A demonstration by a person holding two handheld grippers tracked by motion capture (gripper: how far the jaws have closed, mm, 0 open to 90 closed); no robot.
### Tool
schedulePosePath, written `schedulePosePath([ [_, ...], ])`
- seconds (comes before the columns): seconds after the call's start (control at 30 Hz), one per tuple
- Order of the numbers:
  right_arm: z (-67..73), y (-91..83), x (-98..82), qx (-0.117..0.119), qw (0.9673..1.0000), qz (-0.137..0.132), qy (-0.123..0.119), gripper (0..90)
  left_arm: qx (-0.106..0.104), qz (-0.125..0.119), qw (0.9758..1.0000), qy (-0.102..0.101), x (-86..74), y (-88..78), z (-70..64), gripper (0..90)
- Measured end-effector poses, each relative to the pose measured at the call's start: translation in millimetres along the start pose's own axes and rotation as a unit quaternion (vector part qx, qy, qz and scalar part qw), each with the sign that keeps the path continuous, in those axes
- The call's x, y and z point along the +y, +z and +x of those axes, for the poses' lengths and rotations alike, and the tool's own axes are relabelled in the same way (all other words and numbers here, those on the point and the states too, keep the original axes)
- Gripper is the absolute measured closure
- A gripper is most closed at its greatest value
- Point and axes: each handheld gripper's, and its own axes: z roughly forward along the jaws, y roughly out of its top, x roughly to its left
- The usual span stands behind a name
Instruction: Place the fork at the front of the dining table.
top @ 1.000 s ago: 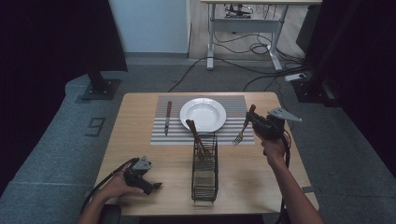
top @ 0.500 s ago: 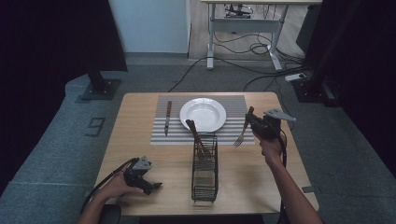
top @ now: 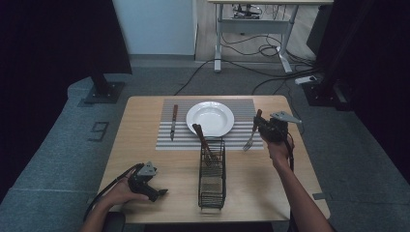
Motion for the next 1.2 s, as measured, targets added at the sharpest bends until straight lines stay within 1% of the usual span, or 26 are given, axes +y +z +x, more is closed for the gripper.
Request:
schedulePosePath([
  [0.23,-0.9,8.1,-0.6,-0.011,0.9999,0.005,-0.005,80.2,0.000,0.000,1.0000,0.000,0.0,0.0,0.1,0.0],
  [0.37,-0.7,14.0,-0.2,-0.019,0.9997,0.008,-0.014,80.1,-0.001,0.000,1.0000,0.001,0.0,-0.1,0.2,0.0],
  [0.47,-0.7,19.4,1.1,-0.021,0.9996,0.010,-0.018,80.2,-0.001,0.000,1.0000,0.001,0.0,-0.1,0.2,0.0],
  [0.63,0.6,29.2,0.4,-0.020,0.9995,0.016,-0.019,80.2,-0.001,0.000,1.0000,0.001,-0.1,-0.1,0.2,0.0],
  [0.73,0.4,31.3,-0.1,-0.021,0.9995,0.014,-0.016,80.2,-0.001,0.000,1.0000,0.001,-0.1,-0.1,0.2,0.0],
  [0.87,-1.0,34.3,1.6,-0.022,0.9995,0.020,-0.013,80.1,-0.001,0.000,1.0000,0.002,-0.1,-0.1,0.3,0.0],
  [1.1,4.6,45.1,6.3,-0.027,0.9989,0.027,-0.028,80.2,-0.001,0.000,1.0000,0.001,-0.1,-0.1,0.3,0.0],
  [1.2,5.4,49.5,7.5,-0.029,0.9987,0.031,-0.029,80.1,-0.001,-0.001,1.0000,0.001,-0.2,0.0,0.3,0.0],
])
